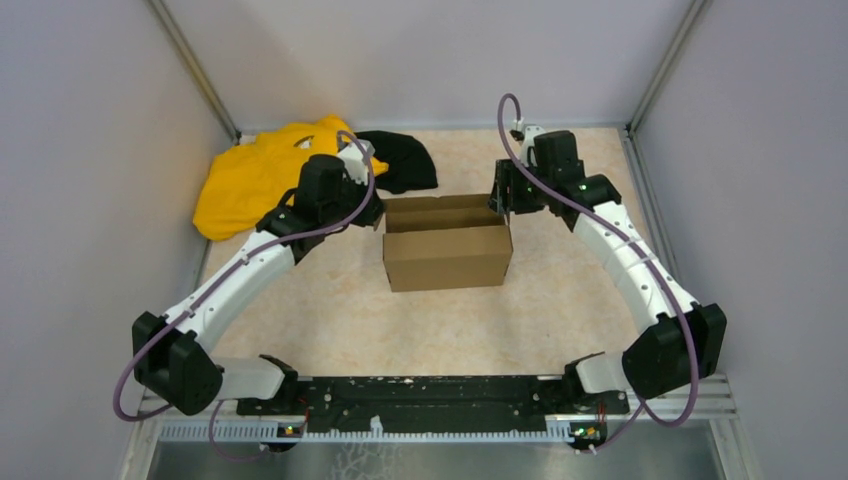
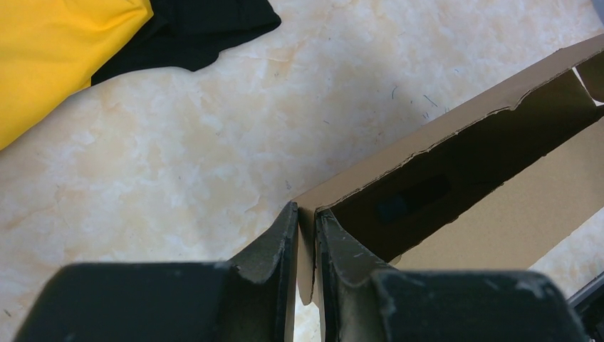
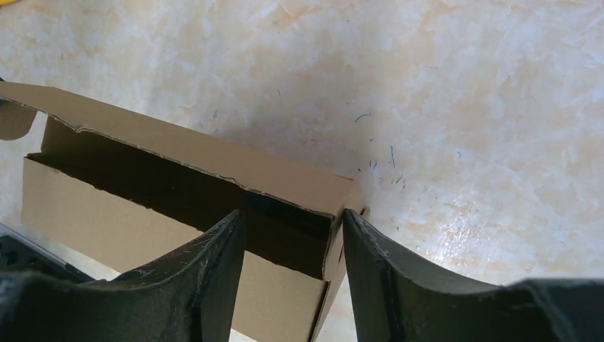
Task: Fold the paper box
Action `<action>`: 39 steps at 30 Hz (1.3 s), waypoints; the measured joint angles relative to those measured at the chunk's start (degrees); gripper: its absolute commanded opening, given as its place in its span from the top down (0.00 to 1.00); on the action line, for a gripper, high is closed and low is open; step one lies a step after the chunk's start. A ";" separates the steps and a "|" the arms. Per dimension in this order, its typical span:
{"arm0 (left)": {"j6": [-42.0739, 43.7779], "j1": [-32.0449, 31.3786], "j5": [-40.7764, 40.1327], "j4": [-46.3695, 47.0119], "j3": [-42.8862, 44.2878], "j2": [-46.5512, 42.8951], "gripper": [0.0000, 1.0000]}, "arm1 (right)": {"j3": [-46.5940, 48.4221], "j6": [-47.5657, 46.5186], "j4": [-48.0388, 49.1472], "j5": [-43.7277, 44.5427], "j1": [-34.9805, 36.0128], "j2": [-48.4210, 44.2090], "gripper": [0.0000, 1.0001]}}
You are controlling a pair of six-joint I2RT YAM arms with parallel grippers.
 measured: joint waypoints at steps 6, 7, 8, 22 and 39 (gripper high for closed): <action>-0.15 0.02 -0.02 0.02 -0.20 -0.07 0.81 | -1.16 0.09 1.22 -0.28 -0.24 0.00 0.44; -0.15 0.02 -0.02 0.02 -0.20 -0.11 0.81 | -1.18 0.11 1.22 -0.28 -0.24 0.00 0.40; -0.15 0.02 -0.02 0.02 -0.20 -0.11 0.81 | -1.18 0.13 1.27 -0.28 -0.24 0.00 0.36; -0.17 0.02 0.07 -0.02 -0.20 -0.11 0.80 | -1.18 0.46 1.25 0.55 -1.88 -1.14 0.16; -0.15 0.02 0.66 -0.76 -0.09 -0.11 0.77 | -2.10 1.01 -5.29 7.10 2.97 -15.10 0.32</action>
